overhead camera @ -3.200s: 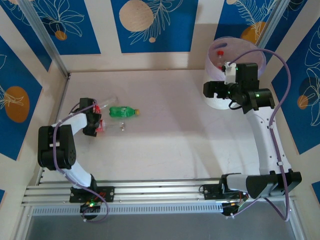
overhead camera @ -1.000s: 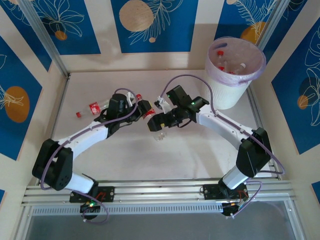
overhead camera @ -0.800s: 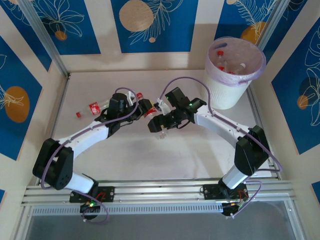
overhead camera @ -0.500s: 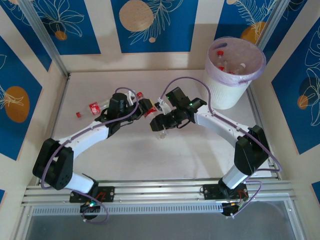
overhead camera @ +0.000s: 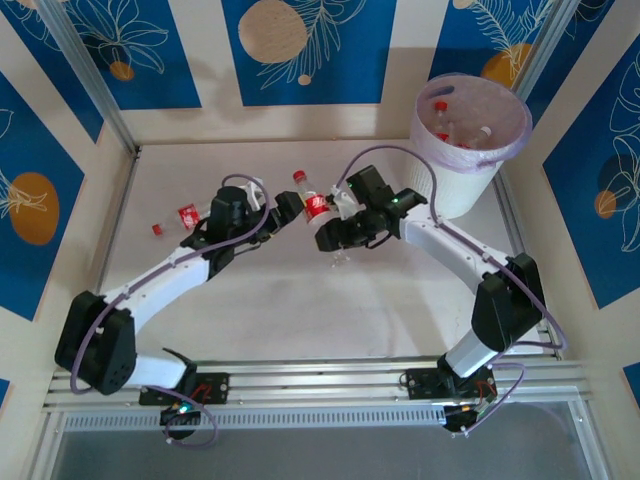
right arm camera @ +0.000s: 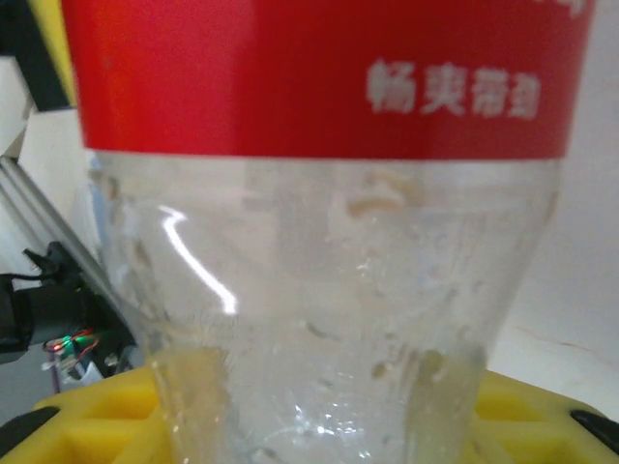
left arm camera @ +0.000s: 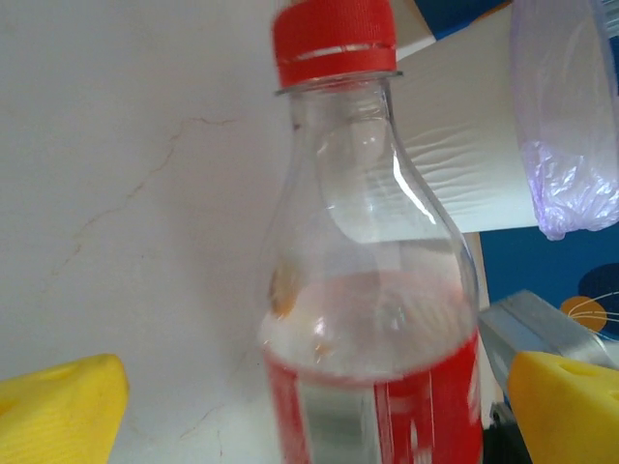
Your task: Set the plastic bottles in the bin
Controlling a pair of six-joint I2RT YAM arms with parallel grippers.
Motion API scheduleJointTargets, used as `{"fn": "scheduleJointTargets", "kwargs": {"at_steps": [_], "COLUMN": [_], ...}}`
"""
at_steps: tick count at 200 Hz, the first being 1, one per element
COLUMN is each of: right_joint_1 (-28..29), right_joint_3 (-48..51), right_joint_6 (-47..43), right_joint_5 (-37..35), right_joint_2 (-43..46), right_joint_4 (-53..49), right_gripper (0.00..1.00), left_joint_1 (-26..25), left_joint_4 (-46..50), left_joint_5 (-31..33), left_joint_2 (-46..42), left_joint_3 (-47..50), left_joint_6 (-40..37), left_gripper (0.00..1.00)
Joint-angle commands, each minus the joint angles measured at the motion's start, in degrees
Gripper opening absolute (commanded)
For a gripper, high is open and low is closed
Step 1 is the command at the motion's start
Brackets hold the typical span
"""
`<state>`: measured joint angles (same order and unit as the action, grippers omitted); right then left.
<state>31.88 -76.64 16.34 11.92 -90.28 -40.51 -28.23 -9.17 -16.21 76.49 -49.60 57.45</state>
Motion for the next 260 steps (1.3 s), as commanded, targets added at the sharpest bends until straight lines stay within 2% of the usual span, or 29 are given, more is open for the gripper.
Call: {"fn": "scheduleJointTargets", "kwargs": {"at_steps": [1,42,72,86,123,158,201,260], "right_joint_1": [-3.08,-10.66,-16.59,-19.62,-28.85,-35.47,-39.69,-42.33], "right_joint_3": [-6.36,-17.08,-25.15,-28.14,-35.25,-39.78,-43.35,-40.24], "right_joint_6": [-4.55,-9.60,-12.73,-13.75,-14.50,-13.84,-13.26,-13.44], "right_joint_5": [-4.71,-12.76,-21.15,-22.65,-23.81,-23.47,-21.98,-19.61], "right_joint_2": [4.20,5.43,4.92,4.52,1.17,-3.88,-10.69,-13.92], "right_joint_4": [-4.21,-8.85,-10.12,-9.65,-7.39,-6.29,-6.33,-6.29], "right_gripper": [0.33,0.27,0.11,0.09,0.02,0.02,0.02,0.01], "left_joint_1": [0.67,0.72,0.74,0.64,0.71,0.72,0.69,0.79], "left_joint_4": [4.76,5.13,3.60,3.46,4.36,5.25,6.31,7.76], "left_joint_5": [3.61,3.81,3.57,3.42,3.73,4.20,4.84,6.05], "left_joint_2": [-2.85,-3.43,-3.19,-3.32,-3.92,-4.67,-5.56,-6.33], "left_joint_3": [1.00,2.73,4.05,4.08,4.08,4.52,4.94,5.33], "left_joint_6": [-3.19,-2.93,-1.83,-1.73,-2.01,-2.08,-2.25,-2.88], "left_gripper": [1.00,1.00,0.99,0.99,0.98,0.97,0.97,0.97]}}
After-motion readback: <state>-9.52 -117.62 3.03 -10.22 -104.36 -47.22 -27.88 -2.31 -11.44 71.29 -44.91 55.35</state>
